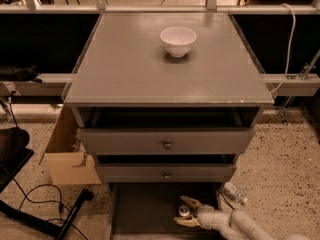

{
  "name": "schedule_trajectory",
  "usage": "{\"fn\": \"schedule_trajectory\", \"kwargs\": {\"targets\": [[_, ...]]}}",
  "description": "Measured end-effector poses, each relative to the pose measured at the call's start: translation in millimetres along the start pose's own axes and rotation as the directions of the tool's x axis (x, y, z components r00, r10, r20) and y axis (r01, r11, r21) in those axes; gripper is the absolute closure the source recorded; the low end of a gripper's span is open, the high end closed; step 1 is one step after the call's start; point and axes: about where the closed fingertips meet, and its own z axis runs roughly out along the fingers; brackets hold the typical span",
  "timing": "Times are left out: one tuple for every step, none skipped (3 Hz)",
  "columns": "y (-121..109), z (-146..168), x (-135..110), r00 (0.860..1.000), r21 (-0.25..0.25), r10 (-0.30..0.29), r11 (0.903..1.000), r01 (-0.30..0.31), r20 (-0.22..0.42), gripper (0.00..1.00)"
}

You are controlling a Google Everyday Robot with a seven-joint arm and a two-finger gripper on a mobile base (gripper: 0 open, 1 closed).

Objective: Place redbull can into bottom drawer

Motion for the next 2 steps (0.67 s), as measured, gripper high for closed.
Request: {"fn": "schedule_trajectory", "kwargs": {"targets": [[0.1, 0.0, -0.1, 1.0, 0.0, 0.0, 1.0, 0.0, 0.0, 0.0], [2.5, -0.1, -3.0, 1.0, -0.006, 0.004, 1.0, -0.004, -0.014, 0.0]]}}
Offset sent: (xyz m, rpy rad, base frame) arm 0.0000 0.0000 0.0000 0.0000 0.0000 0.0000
